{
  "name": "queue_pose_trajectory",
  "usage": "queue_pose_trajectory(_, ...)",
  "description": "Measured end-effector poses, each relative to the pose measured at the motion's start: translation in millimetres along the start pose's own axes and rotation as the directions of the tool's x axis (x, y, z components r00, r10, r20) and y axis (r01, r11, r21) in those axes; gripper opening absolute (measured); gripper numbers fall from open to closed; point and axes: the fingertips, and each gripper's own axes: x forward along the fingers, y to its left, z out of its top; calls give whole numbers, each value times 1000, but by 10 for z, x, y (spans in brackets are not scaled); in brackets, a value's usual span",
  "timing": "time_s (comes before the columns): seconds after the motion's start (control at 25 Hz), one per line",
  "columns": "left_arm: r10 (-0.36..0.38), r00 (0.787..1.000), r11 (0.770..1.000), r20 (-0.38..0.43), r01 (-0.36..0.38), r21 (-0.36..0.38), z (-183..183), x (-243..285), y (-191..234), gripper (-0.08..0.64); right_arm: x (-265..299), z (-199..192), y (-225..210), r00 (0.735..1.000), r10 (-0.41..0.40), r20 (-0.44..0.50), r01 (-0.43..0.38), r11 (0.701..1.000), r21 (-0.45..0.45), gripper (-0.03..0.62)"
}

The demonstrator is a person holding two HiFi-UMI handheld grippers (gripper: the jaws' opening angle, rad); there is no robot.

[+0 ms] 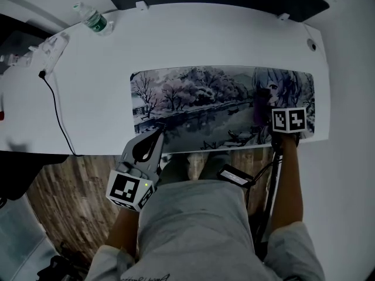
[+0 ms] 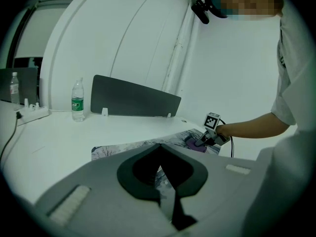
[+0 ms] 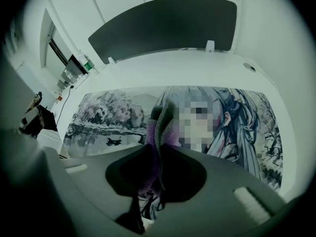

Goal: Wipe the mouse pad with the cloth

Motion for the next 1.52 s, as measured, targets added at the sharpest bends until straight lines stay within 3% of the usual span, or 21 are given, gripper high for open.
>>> queue_pose_trajectory(0.8, 88, 995, 995, 36, -87, -38, -213, -871, 824, 18, 438, 213, 1702, 992, 123, -11, -124, 988, -94, 71)
queue_pose_trajectory(1.52, 151, 986, 987, 65, -147, -61, -165, -1106, 1108, 18, 786, 347, 3111, 959, 277, -62, -284, 931, -229, 71)
